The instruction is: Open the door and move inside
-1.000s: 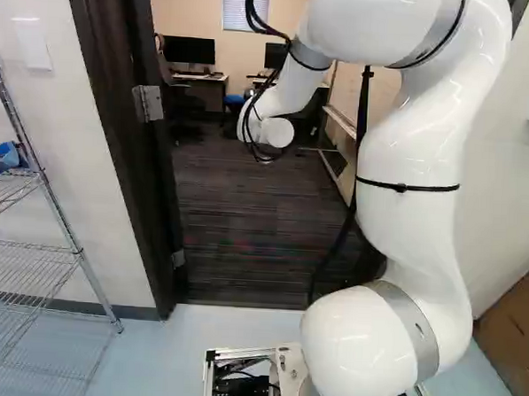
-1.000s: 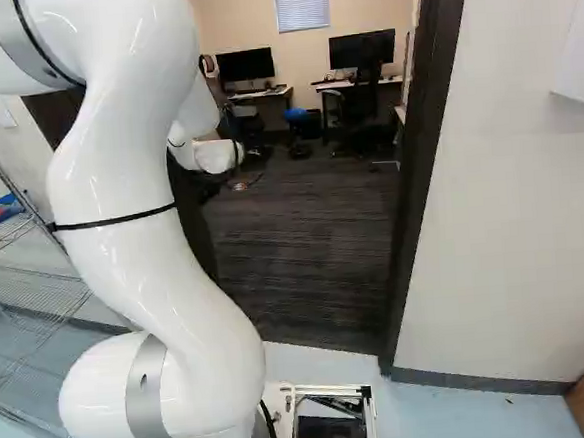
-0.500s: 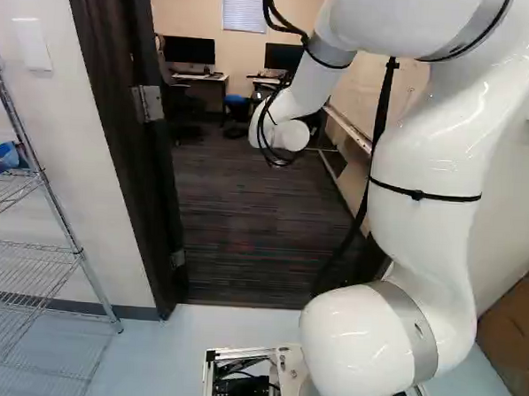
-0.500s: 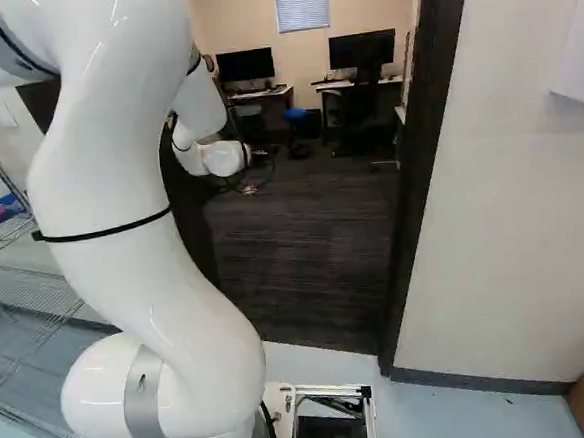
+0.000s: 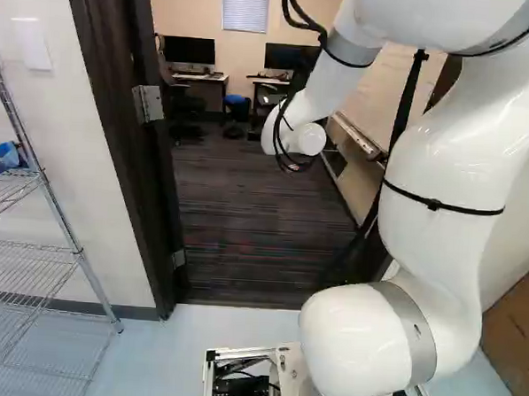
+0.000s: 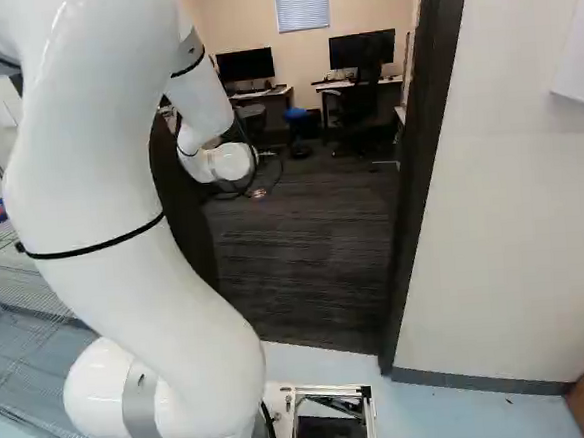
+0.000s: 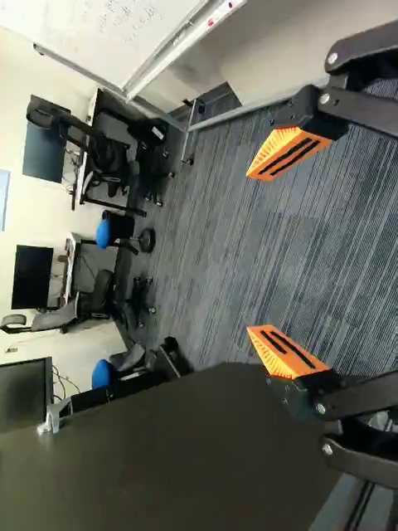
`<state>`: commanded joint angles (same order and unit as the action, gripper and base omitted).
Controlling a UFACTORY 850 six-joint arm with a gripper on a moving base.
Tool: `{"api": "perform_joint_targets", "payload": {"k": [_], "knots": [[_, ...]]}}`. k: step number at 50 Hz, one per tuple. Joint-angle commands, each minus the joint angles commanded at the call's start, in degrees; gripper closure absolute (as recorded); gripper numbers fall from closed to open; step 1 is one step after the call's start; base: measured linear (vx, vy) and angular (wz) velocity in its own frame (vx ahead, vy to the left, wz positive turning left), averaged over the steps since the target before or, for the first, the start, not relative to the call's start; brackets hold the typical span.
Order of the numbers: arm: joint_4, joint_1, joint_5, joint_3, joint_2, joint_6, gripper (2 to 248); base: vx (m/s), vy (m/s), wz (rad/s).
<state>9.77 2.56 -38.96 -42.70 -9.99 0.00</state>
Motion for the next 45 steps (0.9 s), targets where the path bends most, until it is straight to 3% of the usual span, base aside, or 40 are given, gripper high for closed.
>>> {"api": "perform_joint_targets", "payload": {"k": [24, 45], "knots": [[1.9, -3.6, 0.0, 4.9, 4.5, 0.0, 3, 0.0, 0.0, 0.0], [1.7, -3.9, -0.2, 5.8, 5.2, 0.0, 3, 0.0, 0.0, 0.0]]}}
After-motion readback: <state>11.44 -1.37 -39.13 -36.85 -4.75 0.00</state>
